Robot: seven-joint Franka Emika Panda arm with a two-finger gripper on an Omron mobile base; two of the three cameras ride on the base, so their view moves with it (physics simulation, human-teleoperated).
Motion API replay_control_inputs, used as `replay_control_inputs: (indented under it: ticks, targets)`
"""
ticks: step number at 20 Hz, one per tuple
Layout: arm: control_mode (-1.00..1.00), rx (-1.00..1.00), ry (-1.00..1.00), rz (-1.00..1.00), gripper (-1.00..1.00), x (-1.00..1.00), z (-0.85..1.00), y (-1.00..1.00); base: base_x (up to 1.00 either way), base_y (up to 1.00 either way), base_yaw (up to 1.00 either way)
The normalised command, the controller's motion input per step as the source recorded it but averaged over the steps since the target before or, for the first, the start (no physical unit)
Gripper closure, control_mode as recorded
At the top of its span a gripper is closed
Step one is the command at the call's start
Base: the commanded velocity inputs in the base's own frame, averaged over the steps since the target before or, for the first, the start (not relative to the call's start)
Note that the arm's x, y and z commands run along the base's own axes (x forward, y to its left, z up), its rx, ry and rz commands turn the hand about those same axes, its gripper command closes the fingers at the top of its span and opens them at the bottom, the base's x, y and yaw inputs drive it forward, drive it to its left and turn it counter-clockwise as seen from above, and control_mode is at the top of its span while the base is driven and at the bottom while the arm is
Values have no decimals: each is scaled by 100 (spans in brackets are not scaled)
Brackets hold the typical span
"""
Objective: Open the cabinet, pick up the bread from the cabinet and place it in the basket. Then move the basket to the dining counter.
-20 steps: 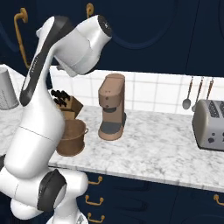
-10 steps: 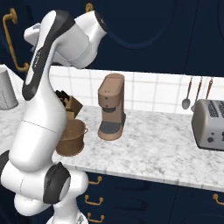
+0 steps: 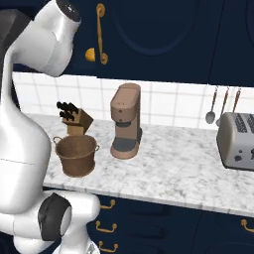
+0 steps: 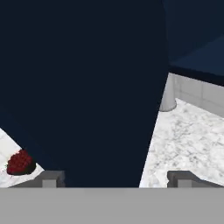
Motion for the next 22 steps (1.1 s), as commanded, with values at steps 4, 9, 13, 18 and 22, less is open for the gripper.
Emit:
replay_control_inputs:
  ticks: [4, 9, 13, 18, 22]
  targets:
    - [-100, -23, -23, 0, -100, -45, 21, 100, 0, 0, 0]
    - [-100, -22, -13, 0, -100, -53, 2, 100, 0, 0, 0]
    - [-100, -21, -8, 0, -100, -45, 0, 100, 0, 0, 0]
    - [-100, -14, -6, 0, -100, -45, 0, 100, 0, 0, 0]
    - [-100, -3, -2, -2, -100, -39, 3, 54, 0, 0, 0]
